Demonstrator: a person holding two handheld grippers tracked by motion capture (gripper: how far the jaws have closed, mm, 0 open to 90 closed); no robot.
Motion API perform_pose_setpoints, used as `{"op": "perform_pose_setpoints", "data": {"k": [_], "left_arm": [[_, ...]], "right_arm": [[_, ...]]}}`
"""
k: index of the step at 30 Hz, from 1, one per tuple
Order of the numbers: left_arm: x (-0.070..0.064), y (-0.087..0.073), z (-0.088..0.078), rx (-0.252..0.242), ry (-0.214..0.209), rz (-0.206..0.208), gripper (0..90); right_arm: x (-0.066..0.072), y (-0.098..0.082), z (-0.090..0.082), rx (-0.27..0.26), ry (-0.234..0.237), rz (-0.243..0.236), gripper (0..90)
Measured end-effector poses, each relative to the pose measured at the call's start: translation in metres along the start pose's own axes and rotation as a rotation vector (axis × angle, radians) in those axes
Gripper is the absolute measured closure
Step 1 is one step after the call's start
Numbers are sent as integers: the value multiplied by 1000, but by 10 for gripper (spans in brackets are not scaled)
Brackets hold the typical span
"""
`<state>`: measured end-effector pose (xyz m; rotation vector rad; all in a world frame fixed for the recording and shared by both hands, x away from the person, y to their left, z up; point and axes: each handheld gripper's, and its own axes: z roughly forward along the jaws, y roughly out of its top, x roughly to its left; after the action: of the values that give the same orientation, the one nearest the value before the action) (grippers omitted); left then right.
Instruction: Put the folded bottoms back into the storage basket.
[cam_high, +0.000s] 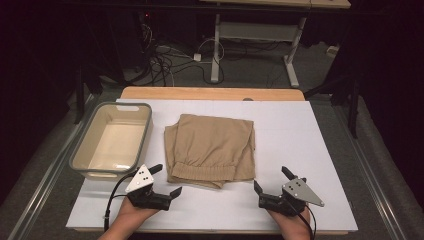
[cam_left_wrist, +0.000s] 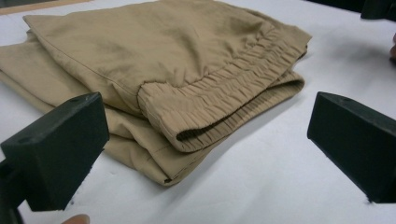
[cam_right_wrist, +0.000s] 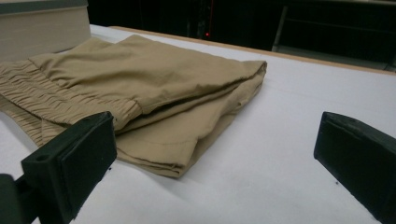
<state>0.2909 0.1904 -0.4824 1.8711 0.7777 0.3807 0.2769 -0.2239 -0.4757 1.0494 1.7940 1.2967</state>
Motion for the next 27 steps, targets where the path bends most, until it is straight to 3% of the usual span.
{"op": "perform_pose_setpoints", "data": {"k": [9,13,19,20,21,22,23,25,27], "left_arm": [[3,0,4,-4,19,-36,0],[0,1,5,-13,37,-25,8],[-3,5,-2,-35,-1,-13,373],[-3,6,-3,-39,-6,-19,373],[-3,8,-2,-43,-3,-21,428],[-1,11,0,-41,20,-7,622],[-1,11,0,-41,20,-7,662],[4,15,8,-5,75,7,696],[7,15,10,-2,78,-11,696]], "right_arm": [[5,0,7,29,28,-51,3],[5,1,6,29,37,-39,3],[5,5,2,27,29,-48,4],[5,6,1,24,25,-51,3],[5,7,0,19,24,-55,4],[4,8,-1,5,28,-59,4],[4,8,-1,1,27,-51,5],[3,9,0,0,35,-53,5],[4,11,1,10,33,-65,4]]}}
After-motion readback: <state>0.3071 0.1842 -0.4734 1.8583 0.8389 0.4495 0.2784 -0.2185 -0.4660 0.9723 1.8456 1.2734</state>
